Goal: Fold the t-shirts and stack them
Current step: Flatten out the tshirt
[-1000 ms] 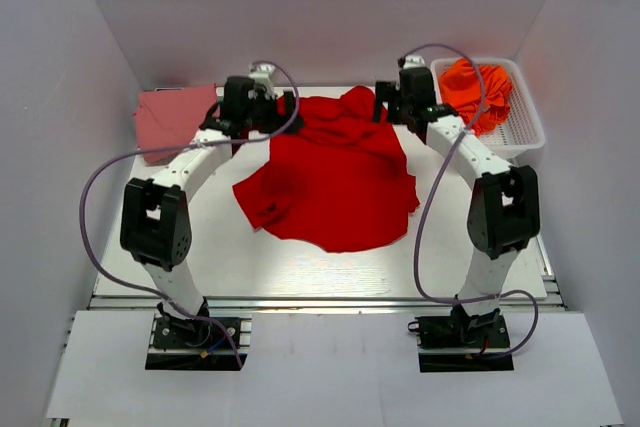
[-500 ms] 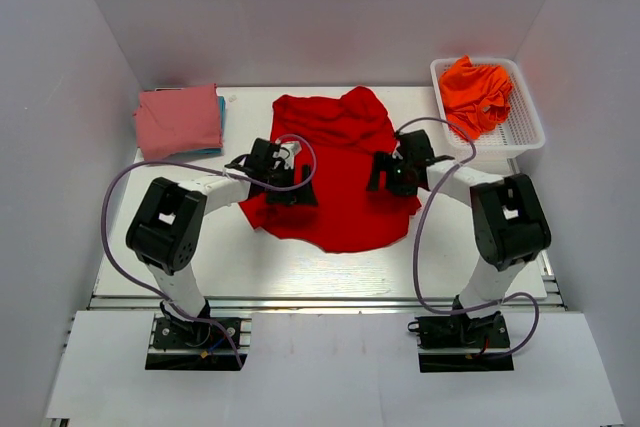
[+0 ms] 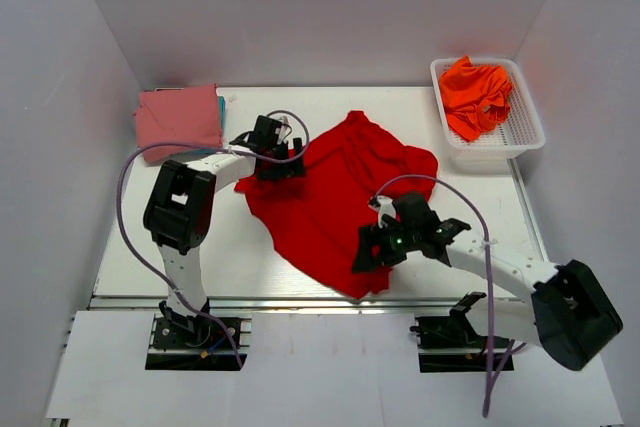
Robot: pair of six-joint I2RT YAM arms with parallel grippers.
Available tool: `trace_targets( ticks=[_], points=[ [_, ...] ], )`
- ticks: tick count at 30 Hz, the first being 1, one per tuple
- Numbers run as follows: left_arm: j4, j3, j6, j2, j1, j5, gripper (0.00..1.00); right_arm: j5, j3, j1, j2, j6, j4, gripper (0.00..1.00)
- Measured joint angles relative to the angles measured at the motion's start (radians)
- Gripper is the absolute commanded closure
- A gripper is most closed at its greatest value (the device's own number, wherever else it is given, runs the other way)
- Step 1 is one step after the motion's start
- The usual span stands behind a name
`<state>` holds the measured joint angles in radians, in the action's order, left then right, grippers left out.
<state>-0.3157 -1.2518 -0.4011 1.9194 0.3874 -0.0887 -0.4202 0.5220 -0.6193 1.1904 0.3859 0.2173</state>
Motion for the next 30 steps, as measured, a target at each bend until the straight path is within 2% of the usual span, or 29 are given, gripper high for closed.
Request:
trace_targets(
  ticks=[3, 7, 12, 17, 21, 25, 30],
  points=[
    [0.006, -0.081, 0.006, 0.060, -0.006, -0.004, 0.00, -0.048, 0.004, -0.069, -0.037, -0.040, 0.025, 0.10],
    [0.008, -0.142, 0.027, 0.087, -0.007, -0.013, 0.00, -0.030, 0.073, -0.095, 0.058, -0.103, 0.057, 0.10],
    [0.006, -0.142, 0.058, 0.033, -0.008, 0.003, 0.00, 0.150, 0.253, -0.094, 0.176, -0.140, 0.075, 0.10],
    [-0.030, -0.121, 0.075, -0.098, -0.010, 0.146, 0.00, 0.292, 0.379, -0.087, 0.190, -0.158, 0.101, 0.10],
    [-0.089, -0.171, 0.058, -0.119, -0.048, 0.258, 0.00, 0.372, 0.354, -0.087, 0.180, -0.142, 0.173, 0.10],
    [-0.131, -0.191, 0.026, -0.077, -0.118, 0.300, 0.00, 0.454, 0.292, -0.083, 0.119, -0.117, 0.246, 0.10],
    [-0.163, -0.173, -0.013, -0.013, -0.187, 0.314, 0.09, 0.539, 0.308, -0.077, 0.085, -0.106, 0.241, 0.10]
  ],
)
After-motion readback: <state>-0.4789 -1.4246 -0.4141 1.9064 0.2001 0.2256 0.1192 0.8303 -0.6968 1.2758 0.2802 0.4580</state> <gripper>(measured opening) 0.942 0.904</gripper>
